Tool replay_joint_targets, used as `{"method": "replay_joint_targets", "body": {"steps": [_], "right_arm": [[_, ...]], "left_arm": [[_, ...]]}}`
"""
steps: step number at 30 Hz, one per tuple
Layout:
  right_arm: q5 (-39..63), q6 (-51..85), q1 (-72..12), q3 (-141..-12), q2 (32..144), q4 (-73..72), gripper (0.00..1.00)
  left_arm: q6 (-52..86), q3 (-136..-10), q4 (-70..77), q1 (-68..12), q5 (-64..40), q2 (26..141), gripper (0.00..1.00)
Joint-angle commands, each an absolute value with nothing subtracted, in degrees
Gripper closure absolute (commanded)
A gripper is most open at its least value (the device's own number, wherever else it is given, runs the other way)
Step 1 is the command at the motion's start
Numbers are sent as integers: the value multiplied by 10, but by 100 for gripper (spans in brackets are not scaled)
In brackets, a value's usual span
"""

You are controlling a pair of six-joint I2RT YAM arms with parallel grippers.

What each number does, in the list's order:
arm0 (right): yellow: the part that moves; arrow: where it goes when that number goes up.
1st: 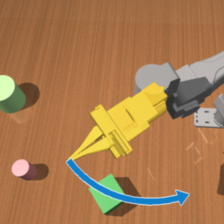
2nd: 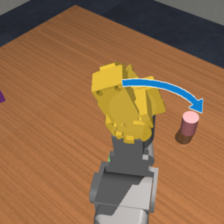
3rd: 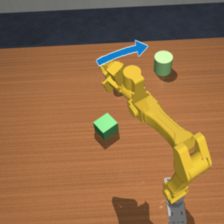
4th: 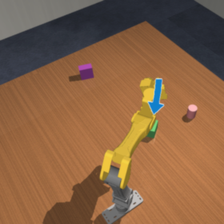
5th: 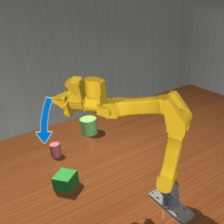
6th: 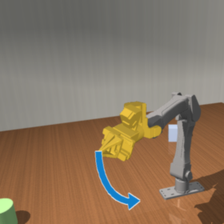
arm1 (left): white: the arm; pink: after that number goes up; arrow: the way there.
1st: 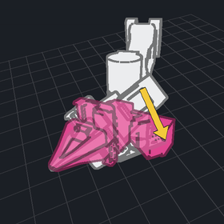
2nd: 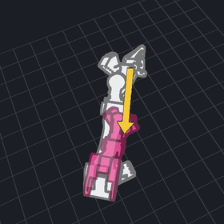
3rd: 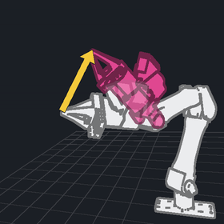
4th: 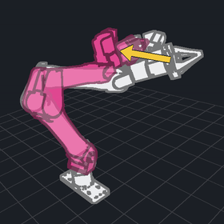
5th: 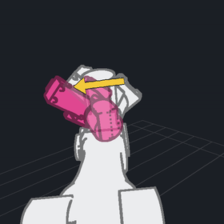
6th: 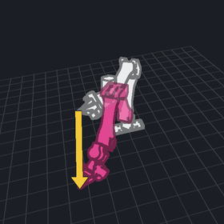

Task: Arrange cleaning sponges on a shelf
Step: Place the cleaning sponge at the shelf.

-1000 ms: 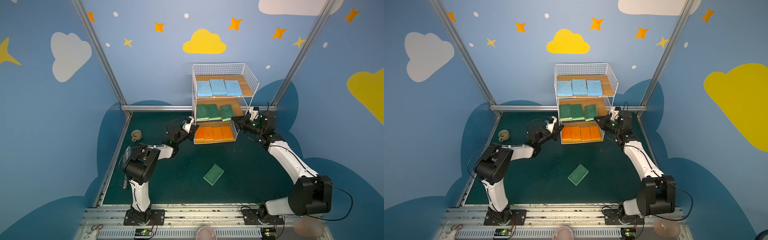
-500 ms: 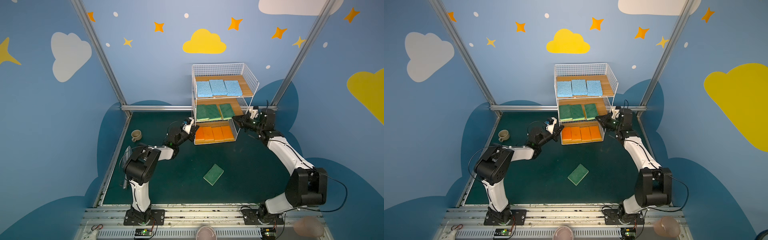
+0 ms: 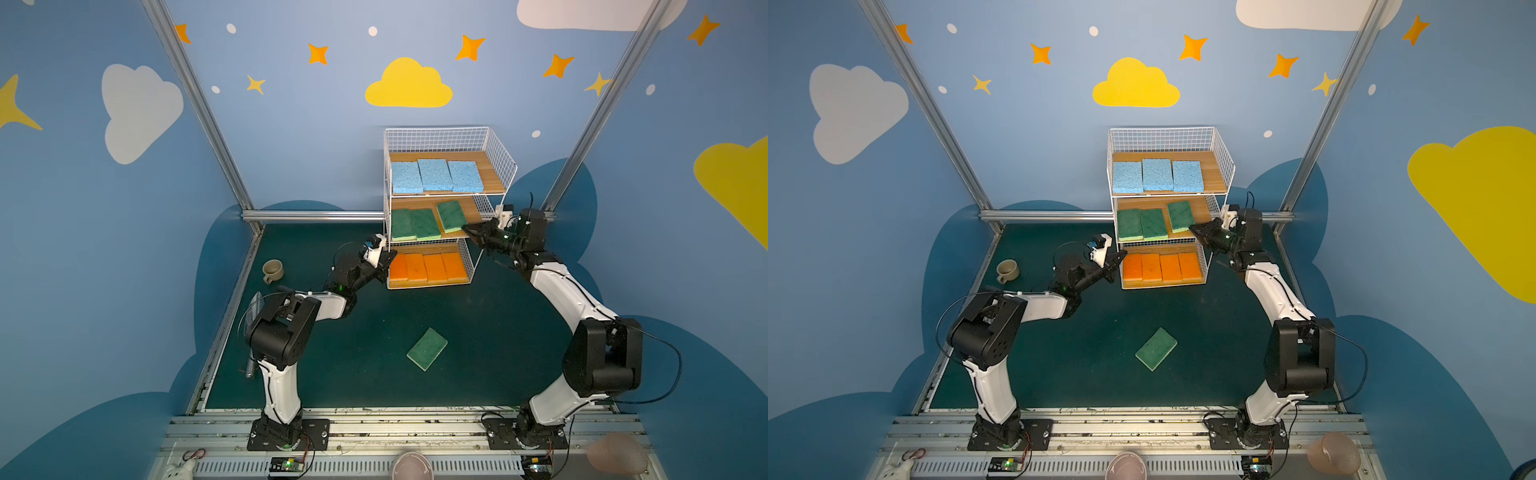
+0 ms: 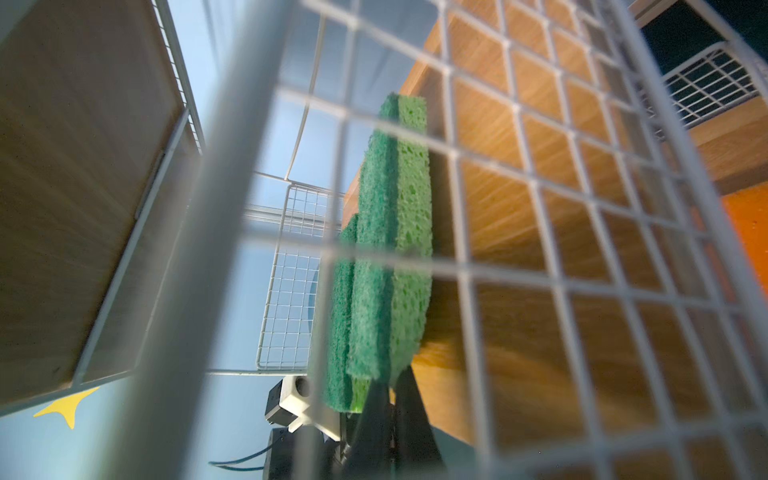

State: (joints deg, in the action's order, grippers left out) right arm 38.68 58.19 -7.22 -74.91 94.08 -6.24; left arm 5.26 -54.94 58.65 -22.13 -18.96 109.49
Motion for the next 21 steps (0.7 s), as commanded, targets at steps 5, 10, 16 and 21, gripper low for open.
{"method": "replay_joint_targets", "body": {"steps": [5, 10, 16, 21], "right_arm": [[461, 557, -90, -770, 940, -69, 100], [451, 550, -106, -757, 924, -55, 100], [448, 559, -111, -732, 908, -63, 100], [452, 559, -109, -716, 889, -64, 100]], "left_arm": [[139, -546, 594, -213, -207, 1085, 97], [139, -547, 593, -215, -206, 1082, 97], [137, -543, 591, -217, -204, 1077, 97], [136, -540, 590, -218, -204, 1078, 97]]}}
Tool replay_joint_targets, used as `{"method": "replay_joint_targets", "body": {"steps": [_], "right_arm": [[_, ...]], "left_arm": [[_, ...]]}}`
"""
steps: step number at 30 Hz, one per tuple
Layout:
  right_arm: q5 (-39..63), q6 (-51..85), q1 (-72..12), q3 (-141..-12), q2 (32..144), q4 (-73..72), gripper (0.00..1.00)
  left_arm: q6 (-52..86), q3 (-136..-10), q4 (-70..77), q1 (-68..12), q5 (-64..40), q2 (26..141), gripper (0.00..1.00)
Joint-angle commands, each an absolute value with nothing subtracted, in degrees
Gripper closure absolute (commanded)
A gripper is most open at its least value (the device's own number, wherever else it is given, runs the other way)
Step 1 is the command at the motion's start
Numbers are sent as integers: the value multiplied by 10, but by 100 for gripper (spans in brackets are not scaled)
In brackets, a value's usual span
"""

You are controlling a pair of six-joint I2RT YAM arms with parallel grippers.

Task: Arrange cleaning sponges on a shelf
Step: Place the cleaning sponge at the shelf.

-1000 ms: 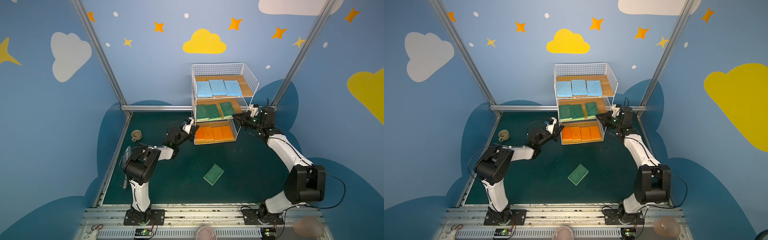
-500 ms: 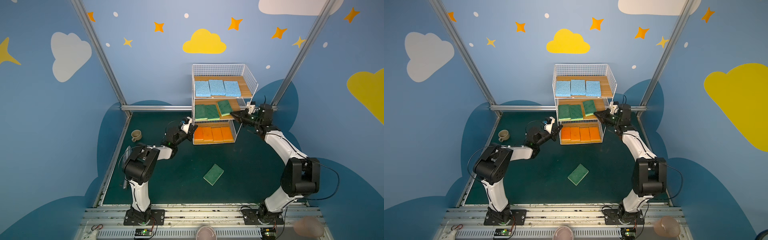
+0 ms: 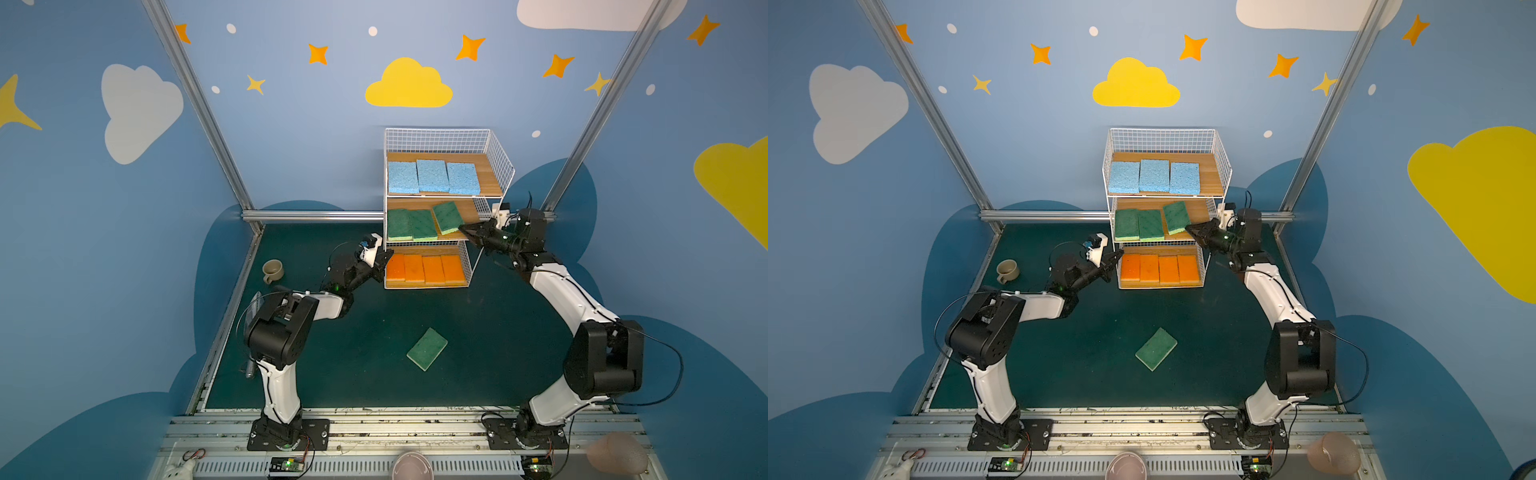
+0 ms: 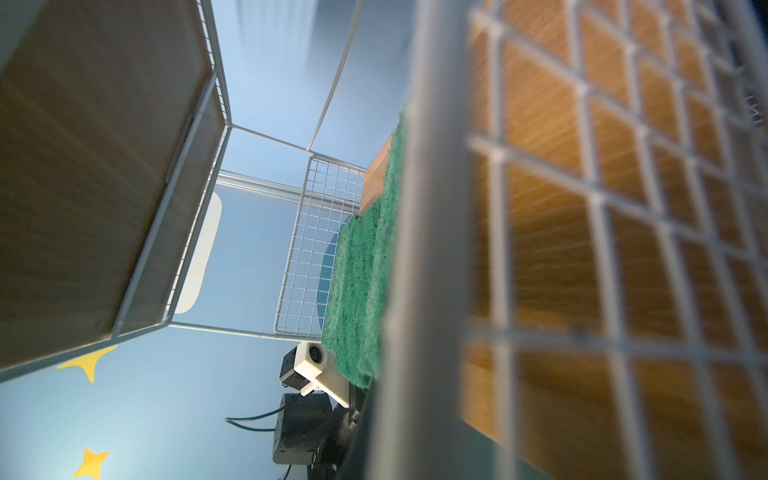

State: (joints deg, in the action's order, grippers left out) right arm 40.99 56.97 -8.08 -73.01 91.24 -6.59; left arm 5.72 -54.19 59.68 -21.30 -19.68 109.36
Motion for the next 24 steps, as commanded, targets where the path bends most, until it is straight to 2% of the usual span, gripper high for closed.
{"method": "replay_joint_targets", "body": {"steps": [1, 18, 24], "right_arm": [[452, 558, -108, -714, 885, -64, 100], [464, 562, -131, -696, 895, -73, 100], [395, 560, -123, -653, 845, -62, 100]], "left_arm": [[136, -539, 590, -217, -204, 1078, 98], [141, -541, 594, -219, -203, 1084, 97], [143, -542, 593, -220, -205, 1082, 97]]}}
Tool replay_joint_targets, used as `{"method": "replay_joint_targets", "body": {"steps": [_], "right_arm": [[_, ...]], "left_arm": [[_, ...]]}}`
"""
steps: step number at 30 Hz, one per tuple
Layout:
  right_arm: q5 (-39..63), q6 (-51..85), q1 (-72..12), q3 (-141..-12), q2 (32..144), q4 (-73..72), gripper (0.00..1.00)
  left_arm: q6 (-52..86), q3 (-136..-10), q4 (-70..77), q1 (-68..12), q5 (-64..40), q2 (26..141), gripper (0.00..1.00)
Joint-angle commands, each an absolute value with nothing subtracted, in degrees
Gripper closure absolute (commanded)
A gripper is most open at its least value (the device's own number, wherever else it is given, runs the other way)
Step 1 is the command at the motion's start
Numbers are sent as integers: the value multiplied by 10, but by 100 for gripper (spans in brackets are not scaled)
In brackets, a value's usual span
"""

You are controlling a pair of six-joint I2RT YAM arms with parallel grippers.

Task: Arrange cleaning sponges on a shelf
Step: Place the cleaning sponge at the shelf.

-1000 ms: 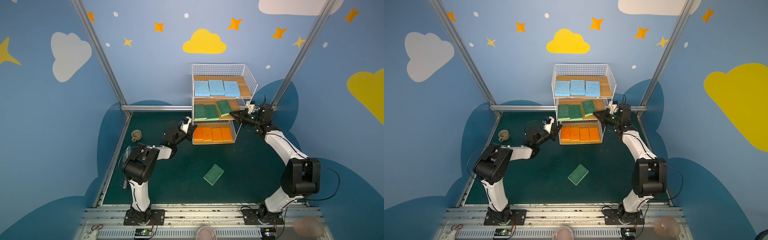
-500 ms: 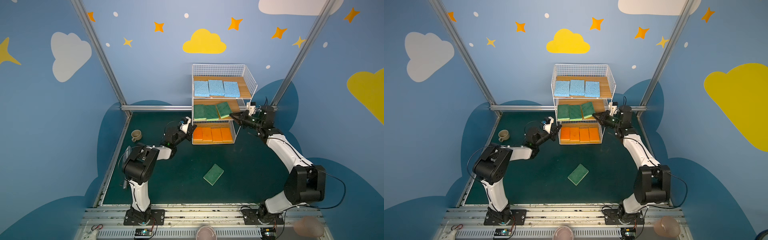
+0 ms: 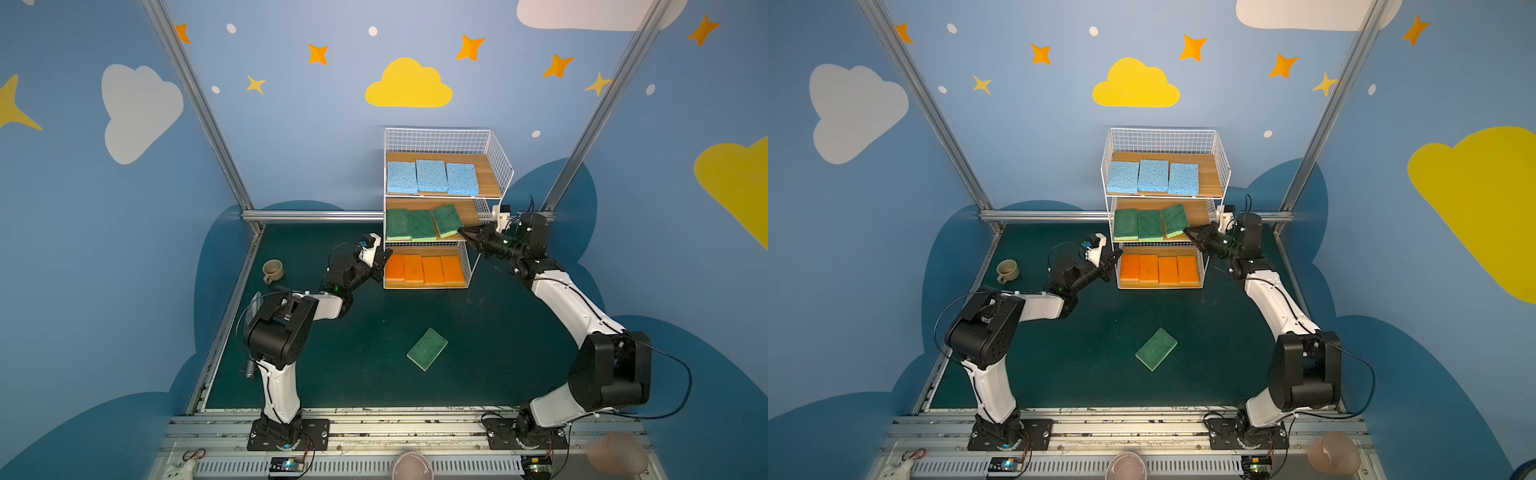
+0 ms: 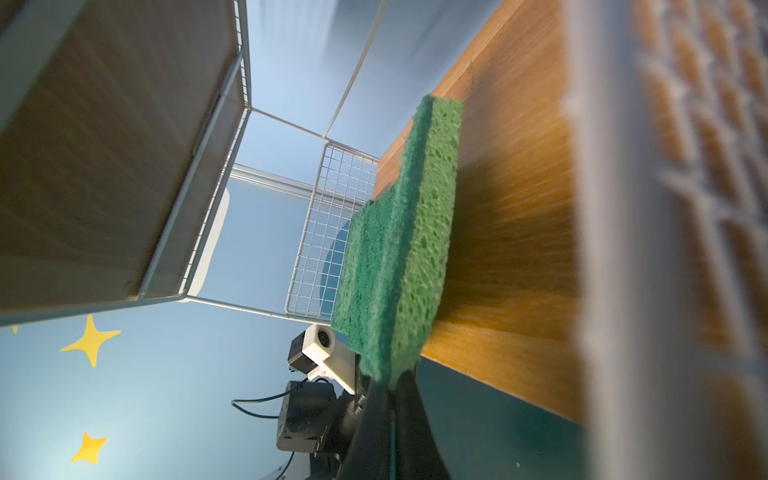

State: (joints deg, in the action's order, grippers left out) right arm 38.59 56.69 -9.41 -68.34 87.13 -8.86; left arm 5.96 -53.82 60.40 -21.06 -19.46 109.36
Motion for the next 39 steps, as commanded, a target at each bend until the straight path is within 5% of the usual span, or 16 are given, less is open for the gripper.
{"method": "replay_joint_targets", "body": {"steps": [1, 22, 30, 39], "right_arm": [[364, 556, -125, -640, 825, -56, 100], [368, 548, -174, -619, 796, -49, 95], [357, 535, -183, -620, 794, -33, 53], [362, 507, -185, -616, 773, -1, 40]], "left_arm": [[143, -542, 593, -219, -205, 1081, 97], [146, -524, 601, -225, -203, 1064, 97], [149, -516, 605, -228, -196, 1058, 97], [150, -517, 602, -229, -194, 1052, 97]]}}
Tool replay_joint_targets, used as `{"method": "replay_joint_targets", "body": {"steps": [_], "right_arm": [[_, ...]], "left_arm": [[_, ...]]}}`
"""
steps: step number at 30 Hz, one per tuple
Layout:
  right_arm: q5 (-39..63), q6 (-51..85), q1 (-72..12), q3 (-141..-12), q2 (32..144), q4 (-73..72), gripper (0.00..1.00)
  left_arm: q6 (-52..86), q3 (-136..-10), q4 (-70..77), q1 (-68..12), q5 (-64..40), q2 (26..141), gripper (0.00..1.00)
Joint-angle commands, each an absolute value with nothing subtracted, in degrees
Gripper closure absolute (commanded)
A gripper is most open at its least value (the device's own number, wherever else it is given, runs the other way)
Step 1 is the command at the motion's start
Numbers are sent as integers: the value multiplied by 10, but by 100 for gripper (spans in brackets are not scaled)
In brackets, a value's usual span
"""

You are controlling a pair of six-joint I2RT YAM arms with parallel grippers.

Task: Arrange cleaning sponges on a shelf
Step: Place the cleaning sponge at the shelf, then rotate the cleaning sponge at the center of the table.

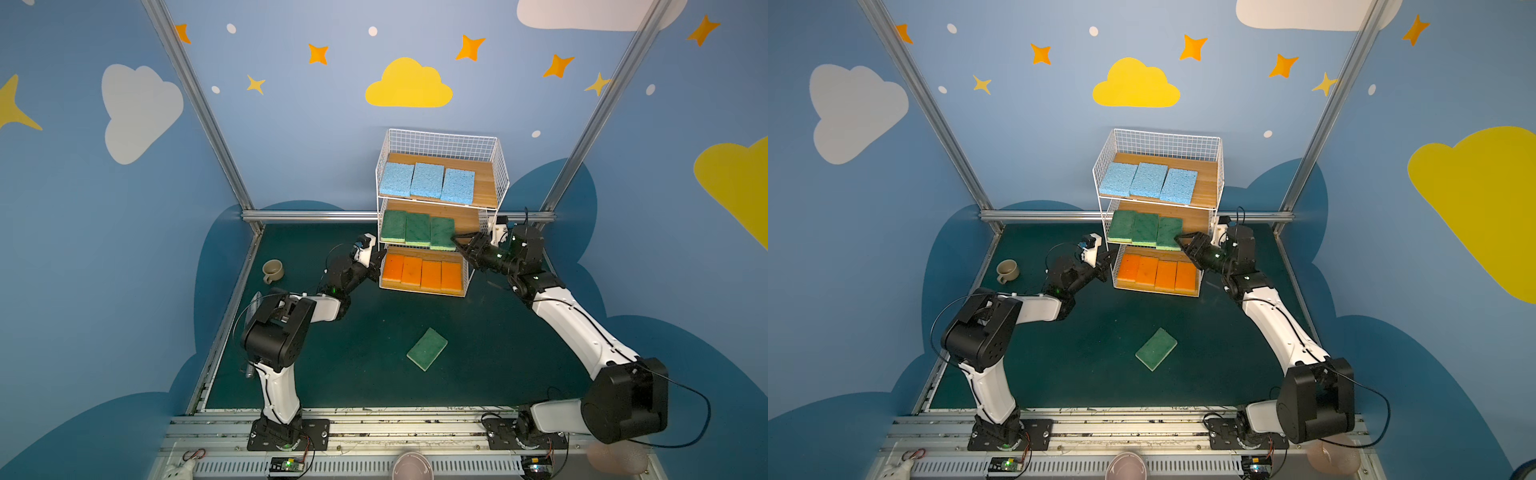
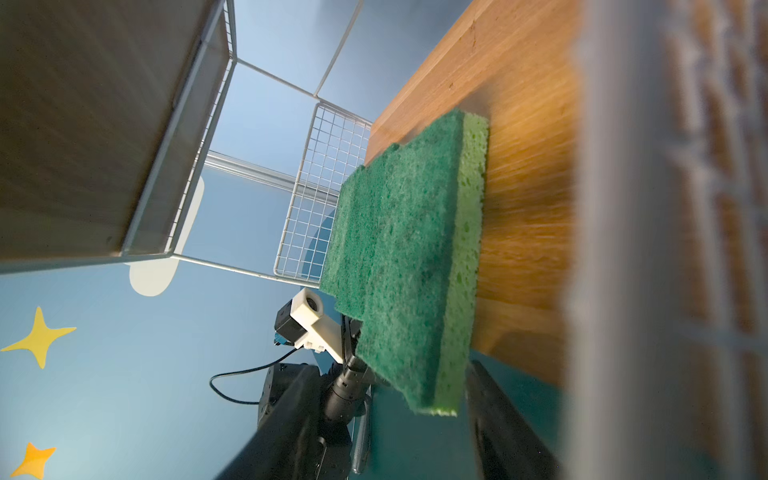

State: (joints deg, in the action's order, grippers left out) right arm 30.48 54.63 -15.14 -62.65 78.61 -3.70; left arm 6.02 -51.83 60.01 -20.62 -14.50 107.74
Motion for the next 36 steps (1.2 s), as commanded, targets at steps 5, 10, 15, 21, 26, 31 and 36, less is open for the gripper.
{"method": "replay_joint_targets", "body": {"steps": [5, 10, 15, 21, 26, 31, 36], "right_arm": [[355, 495, -184, -606, 755, 14, 35], [325, 462, -183, -602, 726, 68, 27], [309, 445, -180, -578, 694, 79, 23], [323, 442, -152, -581, 693, 89, 20], [329, 439, -115, -612, 718, 95, 20], [342, 460, -79, -622, 725, 79, 20], [360, 444, -62, -625, 709, 97, 20]], "left_arm": [[150, -514, 600, -231, -192, 1049, 94], [148, -508, 587, -230, -186, 1037, 67], [145, -512, 555, -232, -185, 1022, 34], [146, -517, 540, -232, -187, 1012, 29], [163, -511, 556, -233, -182, 1016, 30], [166, -505, 560, -234, -179, 1014, 29], [163, -480, 553, -234, -164, 983, 17]]}}
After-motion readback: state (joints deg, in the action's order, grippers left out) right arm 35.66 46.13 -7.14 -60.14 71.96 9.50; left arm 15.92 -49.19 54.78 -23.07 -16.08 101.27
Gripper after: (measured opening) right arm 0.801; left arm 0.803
